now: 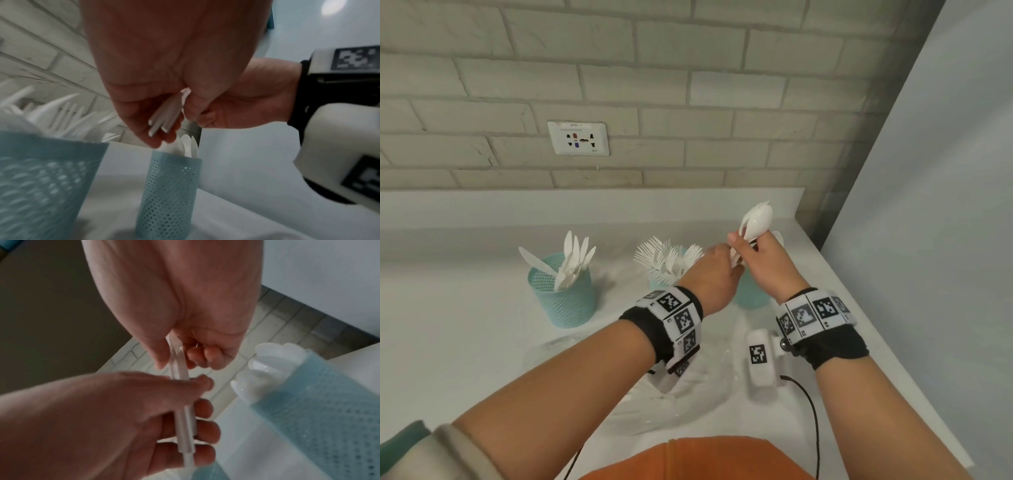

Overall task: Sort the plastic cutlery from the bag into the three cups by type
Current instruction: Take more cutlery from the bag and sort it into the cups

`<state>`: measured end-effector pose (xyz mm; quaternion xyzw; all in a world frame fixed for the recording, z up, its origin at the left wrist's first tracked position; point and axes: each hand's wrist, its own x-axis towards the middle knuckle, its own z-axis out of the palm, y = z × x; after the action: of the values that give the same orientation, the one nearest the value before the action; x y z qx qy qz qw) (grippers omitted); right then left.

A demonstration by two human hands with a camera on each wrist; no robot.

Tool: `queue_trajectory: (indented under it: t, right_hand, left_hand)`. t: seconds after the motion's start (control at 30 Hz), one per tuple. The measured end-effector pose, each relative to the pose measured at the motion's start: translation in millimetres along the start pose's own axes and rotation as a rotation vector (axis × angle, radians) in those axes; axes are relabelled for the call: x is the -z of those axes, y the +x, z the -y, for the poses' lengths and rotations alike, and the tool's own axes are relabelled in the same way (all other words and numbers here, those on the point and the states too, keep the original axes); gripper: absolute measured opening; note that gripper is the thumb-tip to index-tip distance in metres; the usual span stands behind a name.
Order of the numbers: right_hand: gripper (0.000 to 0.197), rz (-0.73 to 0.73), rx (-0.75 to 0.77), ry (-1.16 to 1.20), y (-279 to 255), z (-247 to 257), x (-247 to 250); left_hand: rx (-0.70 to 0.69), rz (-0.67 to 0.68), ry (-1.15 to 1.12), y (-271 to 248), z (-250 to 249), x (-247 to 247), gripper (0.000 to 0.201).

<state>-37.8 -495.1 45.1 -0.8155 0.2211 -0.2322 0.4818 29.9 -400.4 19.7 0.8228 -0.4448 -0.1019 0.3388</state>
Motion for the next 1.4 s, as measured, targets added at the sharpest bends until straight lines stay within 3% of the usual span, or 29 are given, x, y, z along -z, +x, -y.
queue_trajectory:
  t: [0.1,0.2,0.47,0.6,0.77,0.9,0.97,1.07,1.23,1.3,1.4]
  right_hand:
    - [0.022,-0.022,-0.091,0.033,1,-9,23]
    - [0.022,-0.09,-0.146,0.031,7,-19,39]
    - [0.021,-0.478,-0.148,0.044,24,-39,53]
    - [0.028,-0.328,-0.155,-0.065,21,-45,47]
    - [0.014,-0.109,-0.158,-0.26,15,-49,46]
    - [0.053,-0.159,-0.237,-0.164,7,-55,45]
    - [0.062,-0.189,-0.23,-0.136,2,-54,46]
    - [0.051,-0.226,-0.188,-0.138,-4,-46,46]
    - [0.015,-0.193,-0.053,-0.144,-16,-14,27]
    - [0.006,-0.074,-0.044,-0.101,-28,4,9]
    - [0.013,0.188,-0.027,-0.1,-50,25,-25]
  left_hand:
    - [-0.03,0.088,0.289,3,-18,-4,0.037]
    - [-0.069,0.12,0.427,9,-23,-14,0.039]
    - [-0.052,0.036,0.506,19,-21,-31,0.039]
    - [-0.046,-0.02,0.489,24,-20,-36,0.036]
    - [-0.042,-0.047,0.469,30,-16,-40,0.034]
    - [-0.007,-0.04,0.447,29,-16,-41,0.035]
    - [0.006,-0.027,0.413,25,-18,-37,0.035]
    - [-0.018,-0.028,0.334,13,-23,-23,0.034]
    - [-0.043,-0.027,0.26,-27,-17,30,0.018]
    - [-0.002,0.077,0.231,-51,-4,54,0.013]
    - [0.059,0.261,0.235,-85,27,80,0.01]
